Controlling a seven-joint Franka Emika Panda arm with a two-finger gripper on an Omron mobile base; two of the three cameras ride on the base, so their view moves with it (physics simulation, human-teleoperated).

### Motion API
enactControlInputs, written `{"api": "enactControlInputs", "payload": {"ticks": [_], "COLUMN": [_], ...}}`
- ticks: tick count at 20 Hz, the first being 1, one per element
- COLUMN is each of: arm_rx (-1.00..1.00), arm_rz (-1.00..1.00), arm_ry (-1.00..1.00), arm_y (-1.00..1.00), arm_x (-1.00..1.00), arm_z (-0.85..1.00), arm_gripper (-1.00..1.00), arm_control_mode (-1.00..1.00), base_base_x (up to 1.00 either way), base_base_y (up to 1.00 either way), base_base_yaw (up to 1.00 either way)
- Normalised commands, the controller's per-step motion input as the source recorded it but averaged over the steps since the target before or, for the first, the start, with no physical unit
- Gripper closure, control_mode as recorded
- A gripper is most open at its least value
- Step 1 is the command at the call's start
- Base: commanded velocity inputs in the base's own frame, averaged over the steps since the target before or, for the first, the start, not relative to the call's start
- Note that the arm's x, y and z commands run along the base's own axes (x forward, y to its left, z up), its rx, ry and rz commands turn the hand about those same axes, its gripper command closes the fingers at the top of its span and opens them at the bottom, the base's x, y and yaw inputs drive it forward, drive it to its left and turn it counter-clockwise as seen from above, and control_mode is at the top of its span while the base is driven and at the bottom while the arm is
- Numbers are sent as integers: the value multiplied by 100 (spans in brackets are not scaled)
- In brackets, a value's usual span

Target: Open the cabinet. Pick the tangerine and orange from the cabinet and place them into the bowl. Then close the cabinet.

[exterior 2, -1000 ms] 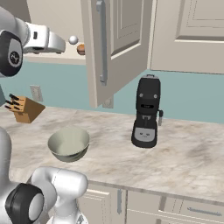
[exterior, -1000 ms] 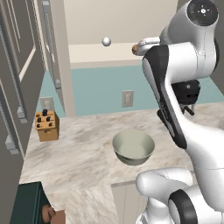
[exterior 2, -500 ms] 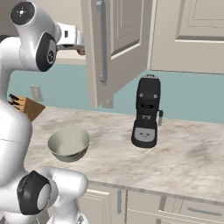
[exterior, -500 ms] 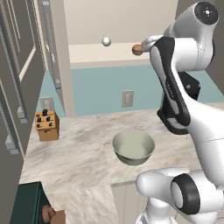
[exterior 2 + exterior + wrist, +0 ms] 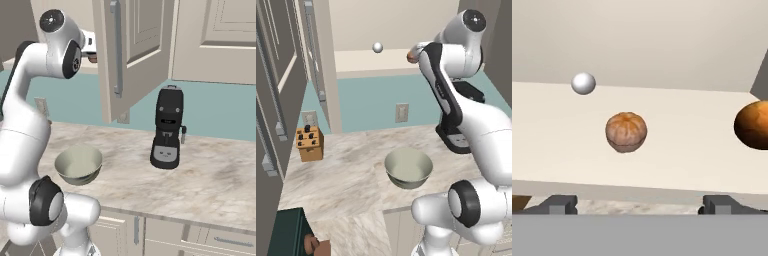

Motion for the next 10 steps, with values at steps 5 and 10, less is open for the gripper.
{"api": "enactControlInputs", "payload": {"ticks": [5,10], "arm_rx": [4,1], "arm_rz": [0,0], "arm_ry": [0,0], "arm_y": [0,13], "arm_x": [68,60], "arm_z": [-5,0], "arm_gripper": [-100,-100], "arm_control_mode": [-100,-100], "base_base_x": [0,0], "base_base_y": [0,0], "base_base_yaw": [0,0]}}
